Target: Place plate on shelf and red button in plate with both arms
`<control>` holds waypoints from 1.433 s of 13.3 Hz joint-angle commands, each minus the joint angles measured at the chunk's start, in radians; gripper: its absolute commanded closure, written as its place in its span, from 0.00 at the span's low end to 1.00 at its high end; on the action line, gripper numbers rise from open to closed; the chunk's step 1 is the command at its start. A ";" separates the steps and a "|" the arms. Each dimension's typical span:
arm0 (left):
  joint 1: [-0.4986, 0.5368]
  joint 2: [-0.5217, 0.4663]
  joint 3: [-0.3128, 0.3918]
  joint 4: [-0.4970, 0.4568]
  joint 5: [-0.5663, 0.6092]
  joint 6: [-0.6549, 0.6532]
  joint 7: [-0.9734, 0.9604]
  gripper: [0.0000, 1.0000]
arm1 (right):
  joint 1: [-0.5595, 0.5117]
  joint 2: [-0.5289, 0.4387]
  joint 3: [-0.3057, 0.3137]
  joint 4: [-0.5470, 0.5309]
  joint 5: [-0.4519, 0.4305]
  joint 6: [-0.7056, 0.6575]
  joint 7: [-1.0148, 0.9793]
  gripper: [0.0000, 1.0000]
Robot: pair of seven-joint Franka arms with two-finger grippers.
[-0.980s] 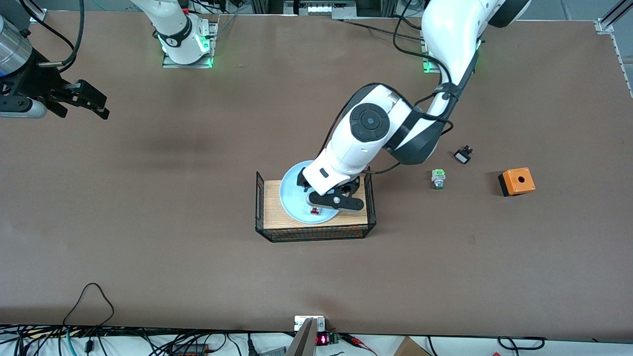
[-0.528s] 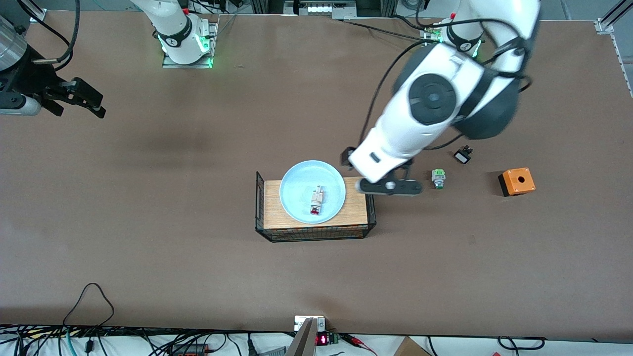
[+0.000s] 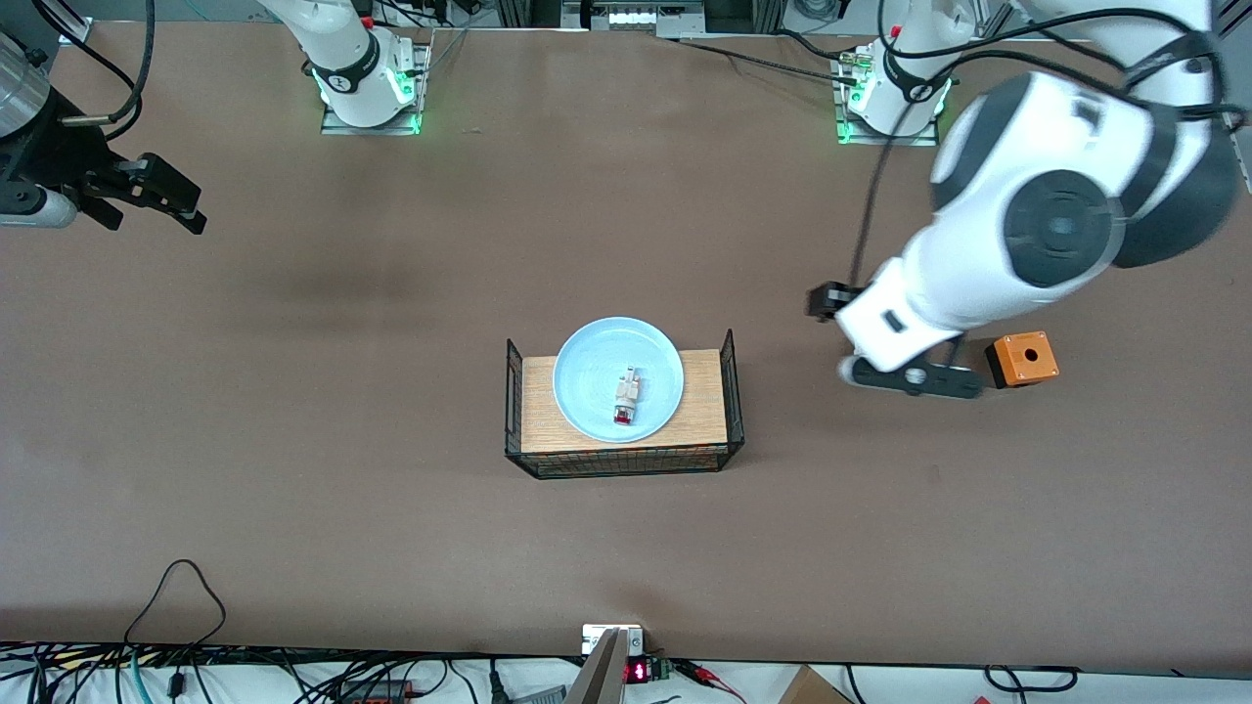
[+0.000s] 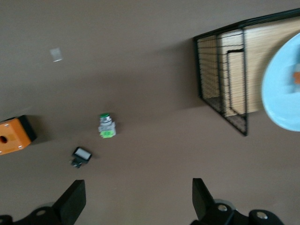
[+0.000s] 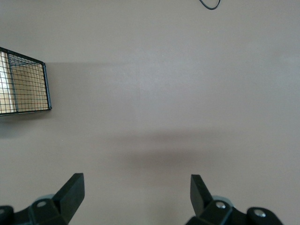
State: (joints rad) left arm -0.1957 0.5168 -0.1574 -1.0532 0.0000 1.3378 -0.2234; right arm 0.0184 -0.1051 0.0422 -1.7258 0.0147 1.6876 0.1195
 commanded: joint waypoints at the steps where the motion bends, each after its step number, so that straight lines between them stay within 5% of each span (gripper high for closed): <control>1: 0.032 -0.088 0.042 -0.031 0.014 -0.046 0.138 0.00 | -0.002 -0.018 0.001 -0.020 -0.009 0.011 0.011 0.00; 8: 0.226 -0.449 0.102 -0.537 0.006 0.240 0.341 0.00 | 0.018 0.002 -0.007 -0.006 -0.007 0.006 0.014 0.00; 11: 0.269 -0.544 0.102 -0.660 0.008 0.282 0.342 0.00 | -0.063 0.027 0.048 0.005 0.001 0.012 0.023 0.00; 13: 0.269 -0.587 0.101 -0.700 0.008 0.284 0.343 0.00 | -0.132 0.044 0.131 0.029 0.007 0.007 0.020 0.00; 19: 0.301 -0.598 0.095 -0.729 0.011 0.320 0.345 0.00 | -0.068 0.073 0.092 0.064 -0.002 -0.025 0.022 0.00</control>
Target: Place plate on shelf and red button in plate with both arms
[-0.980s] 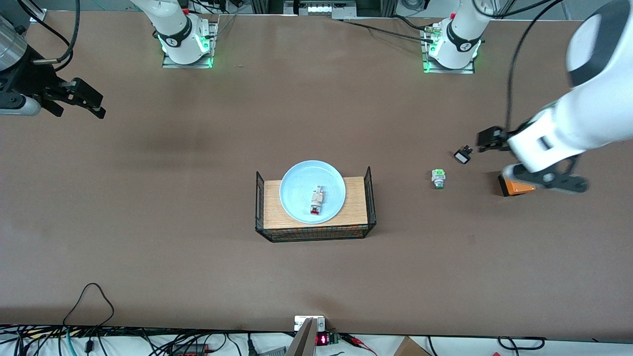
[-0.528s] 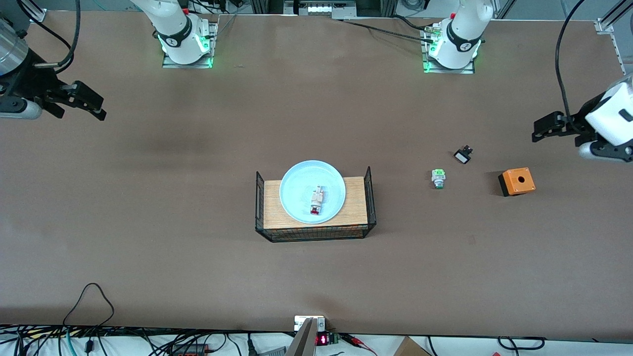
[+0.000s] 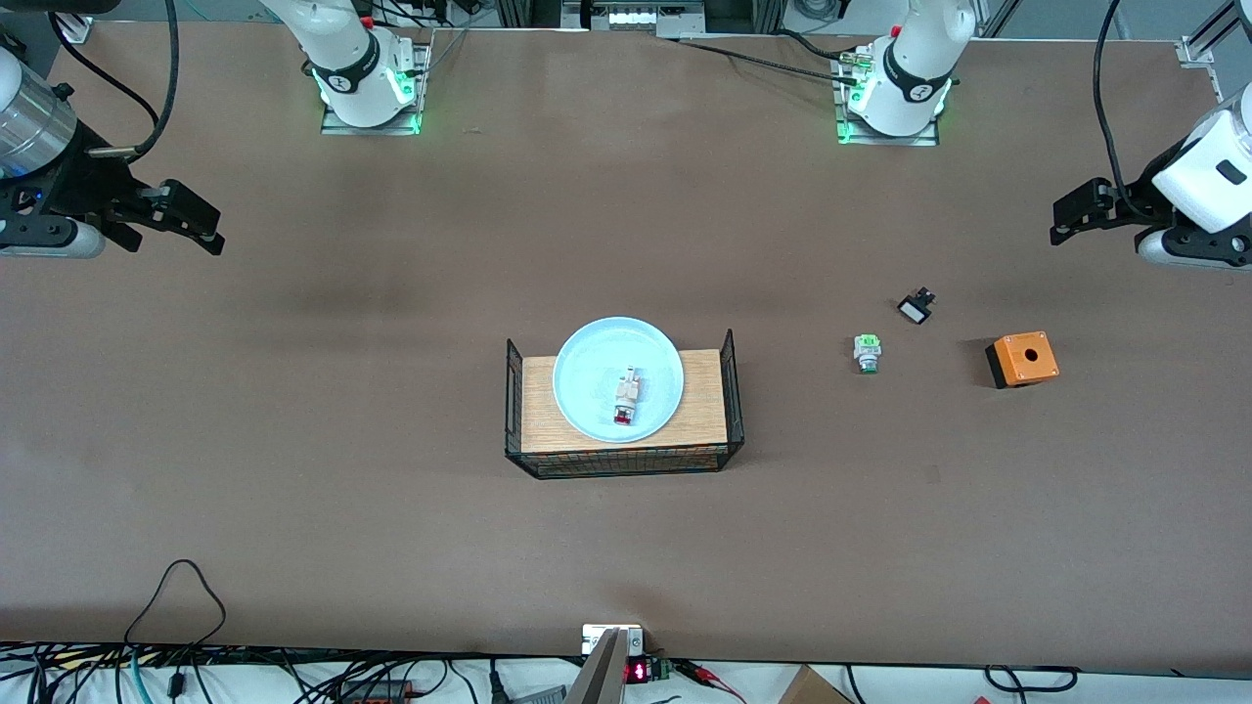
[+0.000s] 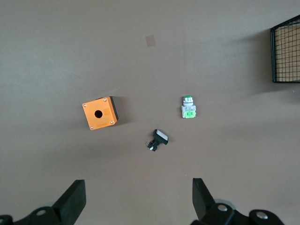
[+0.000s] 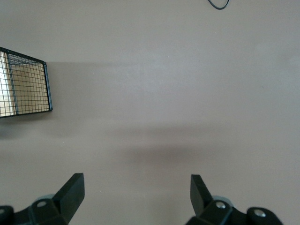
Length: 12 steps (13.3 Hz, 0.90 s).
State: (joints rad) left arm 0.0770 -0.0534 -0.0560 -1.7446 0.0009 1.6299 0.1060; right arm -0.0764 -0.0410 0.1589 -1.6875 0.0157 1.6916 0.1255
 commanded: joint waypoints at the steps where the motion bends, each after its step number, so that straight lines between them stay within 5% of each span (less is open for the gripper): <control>1: 0.038 -0.031 -0.010 -0.047 0.011 0.030 0.018 0.00 | 0.046 0.010 -0.051 0.026 -0.005 -0.029 0.011 0.00; 12: 0.050 -0.016 -0.034 -0.024 0.014 0.018 0.017 0.00 | 0.084 0.001 -0.088 0.042 -0.011 -0.052 -0.018 0.00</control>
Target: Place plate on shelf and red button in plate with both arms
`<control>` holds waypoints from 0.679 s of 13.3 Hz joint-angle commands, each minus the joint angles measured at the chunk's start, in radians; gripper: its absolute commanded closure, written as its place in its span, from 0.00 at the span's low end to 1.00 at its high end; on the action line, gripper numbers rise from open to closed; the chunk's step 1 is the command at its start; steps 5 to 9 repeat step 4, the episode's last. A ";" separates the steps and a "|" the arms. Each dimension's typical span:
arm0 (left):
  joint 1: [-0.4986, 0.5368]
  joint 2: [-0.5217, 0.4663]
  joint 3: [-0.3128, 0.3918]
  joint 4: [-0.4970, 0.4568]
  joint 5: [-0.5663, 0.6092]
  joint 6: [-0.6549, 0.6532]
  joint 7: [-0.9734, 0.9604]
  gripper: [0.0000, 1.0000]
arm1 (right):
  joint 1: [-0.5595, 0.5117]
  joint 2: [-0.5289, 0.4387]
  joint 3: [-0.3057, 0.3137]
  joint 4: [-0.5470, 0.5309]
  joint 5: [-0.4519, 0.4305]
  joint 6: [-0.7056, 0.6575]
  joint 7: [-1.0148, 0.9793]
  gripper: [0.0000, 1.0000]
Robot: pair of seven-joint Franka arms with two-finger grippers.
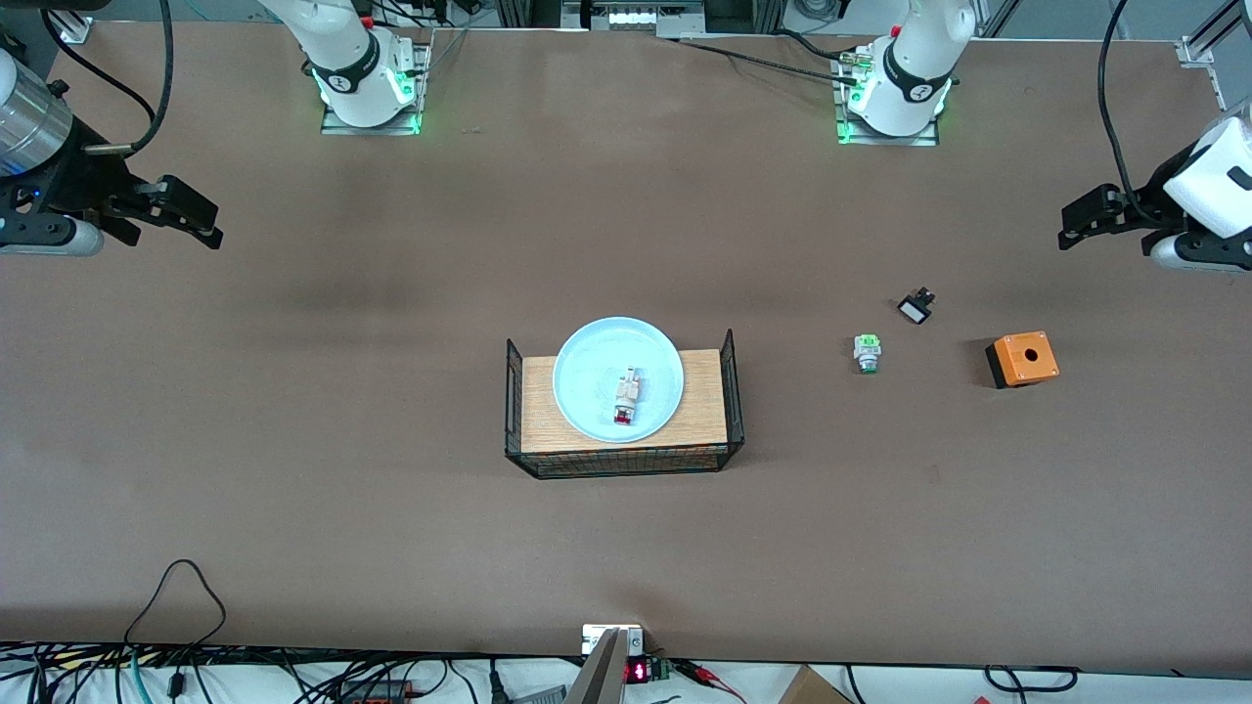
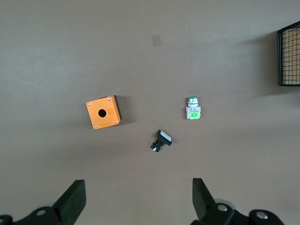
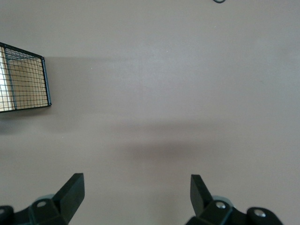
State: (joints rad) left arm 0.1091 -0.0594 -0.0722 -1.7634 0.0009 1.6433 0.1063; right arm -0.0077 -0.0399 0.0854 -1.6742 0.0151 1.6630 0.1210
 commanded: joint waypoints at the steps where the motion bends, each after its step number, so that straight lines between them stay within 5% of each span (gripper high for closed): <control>1: 0.014 -0.010 -0.018 -0.002 0.016 0.004 0.016 0.00 | 0.015 0.001 -0.015 0.037 -0.010 -0.031 -0.014 0.00; 9: 0.011 -0.007 -0.020 0.005 0.016 -0.003 0.015 0.00 | 0.014 0.009 -0.015 0.047 -0.003 -0.035 -0.014 0.00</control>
